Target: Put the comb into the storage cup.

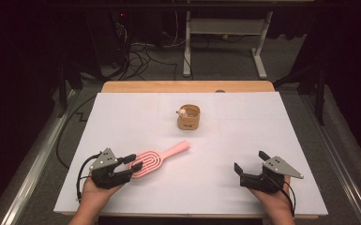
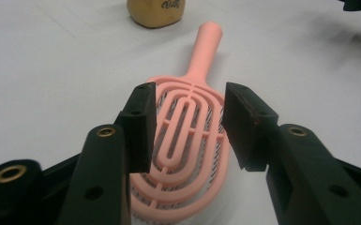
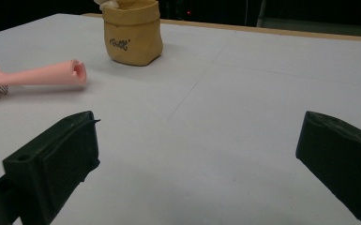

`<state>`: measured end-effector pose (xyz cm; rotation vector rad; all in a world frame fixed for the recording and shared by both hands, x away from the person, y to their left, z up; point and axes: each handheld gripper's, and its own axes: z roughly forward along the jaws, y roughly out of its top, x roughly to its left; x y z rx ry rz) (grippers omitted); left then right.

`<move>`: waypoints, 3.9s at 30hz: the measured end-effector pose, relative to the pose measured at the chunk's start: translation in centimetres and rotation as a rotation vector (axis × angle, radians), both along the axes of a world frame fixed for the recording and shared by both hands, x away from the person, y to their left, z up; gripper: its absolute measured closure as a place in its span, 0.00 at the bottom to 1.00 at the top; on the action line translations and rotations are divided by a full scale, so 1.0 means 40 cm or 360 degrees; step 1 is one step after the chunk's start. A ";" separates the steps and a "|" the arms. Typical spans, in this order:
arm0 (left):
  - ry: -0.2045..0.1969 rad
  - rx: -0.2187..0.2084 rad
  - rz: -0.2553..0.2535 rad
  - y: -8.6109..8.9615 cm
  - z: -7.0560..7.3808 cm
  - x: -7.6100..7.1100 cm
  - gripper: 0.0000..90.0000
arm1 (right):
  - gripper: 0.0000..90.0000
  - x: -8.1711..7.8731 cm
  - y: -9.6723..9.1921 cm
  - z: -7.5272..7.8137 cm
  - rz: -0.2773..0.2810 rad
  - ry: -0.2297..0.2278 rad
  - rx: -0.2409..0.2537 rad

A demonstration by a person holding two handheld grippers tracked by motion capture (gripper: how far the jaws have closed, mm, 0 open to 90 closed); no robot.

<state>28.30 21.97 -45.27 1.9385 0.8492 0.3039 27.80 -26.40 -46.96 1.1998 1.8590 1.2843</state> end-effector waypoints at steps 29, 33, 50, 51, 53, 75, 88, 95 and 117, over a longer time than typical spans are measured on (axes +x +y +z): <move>0.0008 0.0011 0.0142 0.043 -0.034 0.012 0.08 | 0.00 -0.001 -0.005 0.008 0.0007 -0.0027 0.0003; 0.0015 0.0010 0.0107 0.037 -0.040 0.013 0.00 | 0.00 -0.003 -0.002 0.012 0.0010 -0.0037 0.0004; -0.0006 0.0034 0.0069 0.019 -0.040 0.014 0.00 | 0.00 -0.009 -0.039 0.017 -0.0017 -0.0028 -0.0026; -0.0006 0.0046 0.0063 0.018 -0.040 0.013 0.00 | 0.00 -0.009 -0.039 0.017 -0.0017 -0.0028 -0.0026; -0.0005 0.0082 0.0046 0.012 -0.041 0.012 0.00 | 0.00 -0.018 -0.046 0.020 -0.0026 -0.0045 -0.0013; 0.0078 0.0253 -0.0011 -0.007 -0.054 0.009 0.00 | 0.00 -0.018 -0.040 0.012 -0.0006 -0.0028 -0.0018; 0.0135 0.0309 -0.0014 -0.012 -0.050 0.026 0.00 | 0.00 -0.020 -0.042 0.016 0.0000 -0.0040 -0.0025; 0.0148 0.0333 -0.0031 -0.022 -0.021 0.042 0.00 | 0.00 -0.020 -0.044 0.016 0.0002 -0.0042 -0.0030; 0.0257 0.0565 -0.0195 -0.072 0.026 0.097 0.00 | 0.00 -0.018 -0.041 0.017 0.0023 -0.0046 -0.0031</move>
